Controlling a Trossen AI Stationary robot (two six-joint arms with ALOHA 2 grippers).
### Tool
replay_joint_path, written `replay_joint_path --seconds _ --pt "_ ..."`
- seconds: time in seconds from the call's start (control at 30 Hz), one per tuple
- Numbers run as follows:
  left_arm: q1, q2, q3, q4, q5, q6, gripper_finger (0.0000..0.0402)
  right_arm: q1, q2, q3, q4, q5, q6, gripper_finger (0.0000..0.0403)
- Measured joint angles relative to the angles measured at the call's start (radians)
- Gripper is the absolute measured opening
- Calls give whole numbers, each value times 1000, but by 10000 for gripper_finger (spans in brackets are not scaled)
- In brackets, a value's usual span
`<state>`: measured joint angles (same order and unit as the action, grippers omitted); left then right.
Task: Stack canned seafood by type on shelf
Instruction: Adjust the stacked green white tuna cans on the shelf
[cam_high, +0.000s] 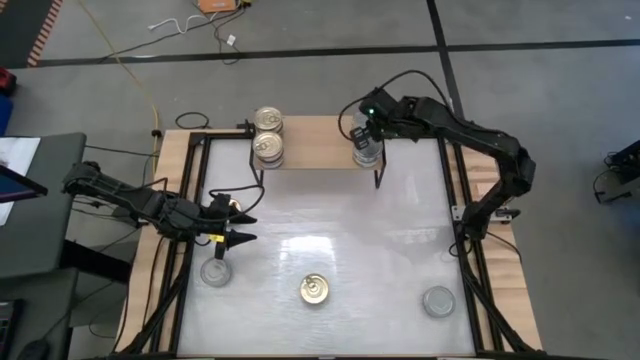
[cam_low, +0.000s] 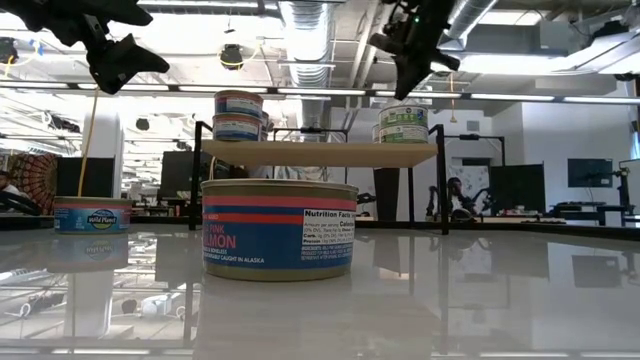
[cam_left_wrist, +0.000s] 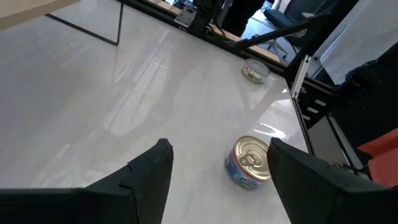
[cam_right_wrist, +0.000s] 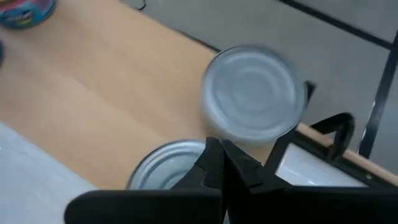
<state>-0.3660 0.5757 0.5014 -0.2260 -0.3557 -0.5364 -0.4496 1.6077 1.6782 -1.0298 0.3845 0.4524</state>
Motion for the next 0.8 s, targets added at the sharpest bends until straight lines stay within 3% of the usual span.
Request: replay_joint_path --seconds 0.4,0.8 --pt "0 -1 0 0 0 15 250 75 66 0 -110 23 75 21" --pt "0 -1 0 0 1 7 250 66 82 -3 -140 71 94 21"
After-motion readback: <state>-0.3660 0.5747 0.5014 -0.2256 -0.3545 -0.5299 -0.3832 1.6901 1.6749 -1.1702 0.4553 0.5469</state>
